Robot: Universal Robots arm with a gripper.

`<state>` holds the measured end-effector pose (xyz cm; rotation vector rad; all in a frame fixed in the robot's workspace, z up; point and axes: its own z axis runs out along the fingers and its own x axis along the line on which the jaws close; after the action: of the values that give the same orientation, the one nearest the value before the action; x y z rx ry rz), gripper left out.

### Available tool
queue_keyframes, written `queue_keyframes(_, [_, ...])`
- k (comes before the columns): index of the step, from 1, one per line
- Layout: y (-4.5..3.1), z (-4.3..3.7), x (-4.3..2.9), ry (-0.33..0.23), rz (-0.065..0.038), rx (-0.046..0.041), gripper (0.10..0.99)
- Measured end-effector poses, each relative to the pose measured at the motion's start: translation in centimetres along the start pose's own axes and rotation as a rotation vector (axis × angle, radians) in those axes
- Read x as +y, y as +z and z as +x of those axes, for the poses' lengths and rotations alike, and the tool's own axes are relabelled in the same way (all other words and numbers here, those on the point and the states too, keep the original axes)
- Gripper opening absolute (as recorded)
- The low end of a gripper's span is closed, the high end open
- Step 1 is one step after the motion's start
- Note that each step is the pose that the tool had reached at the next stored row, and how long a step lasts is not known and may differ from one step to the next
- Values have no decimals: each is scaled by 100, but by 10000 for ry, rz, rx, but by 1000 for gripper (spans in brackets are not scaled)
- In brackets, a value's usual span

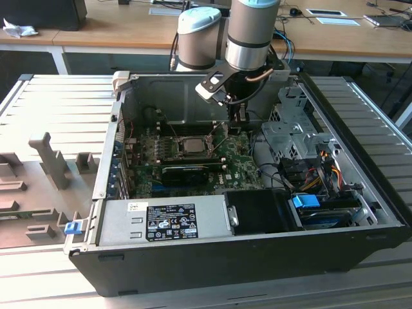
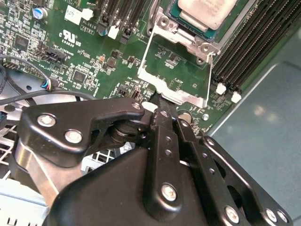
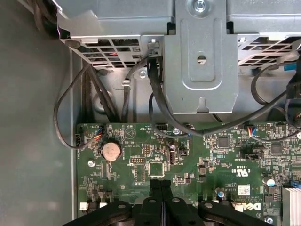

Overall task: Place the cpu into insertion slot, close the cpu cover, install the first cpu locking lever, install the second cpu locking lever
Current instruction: 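Close the cpu cover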

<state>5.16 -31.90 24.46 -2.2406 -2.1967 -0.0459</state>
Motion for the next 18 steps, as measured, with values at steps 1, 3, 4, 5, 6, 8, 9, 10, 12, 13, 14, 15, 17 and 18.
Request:
queue_keyframes(1, [0, 0, -1, -1, 0, 0, 106])
queue_keyframes(3, [0, 0, -16, 0, 0, 0, 106])
queue_keyframes(4, [0, 0, -22, 1, 0, 1, 106])
queue_keyframes(5, [0, 0, -26, 0, 0, 0, 106])
queue_keyframes(6, [-1, -1, -32, 1, 0, 0, 106])
queue_keyframes(8, [-1, -1, -50, 1, 0, 0, 106])
queue_keyframes(9, [-1, -1, -55, 1, 0, 0, 106])
queue_keyframes(10, [-1, -1, -58, 1, 0, 0, 106])
queue_keyframes(12, [-1, -1, -66, 1, 0, 0, 106])
queue_keyframes(13, [-1, -1, -70, 1, 0, 0, 106])
queue_keyframes(14, [-1, -2, -74, 1, 0, 0, 106])
queue_keyframes(15, [-1, -2, -77, 1, 0, 0, 106])
queue_keyframes(17, [-2, -2, -87, 1, 0, 0, 106])
queue_keyframes(18, [-2, -2, -91, 1, 0, 0, 106])
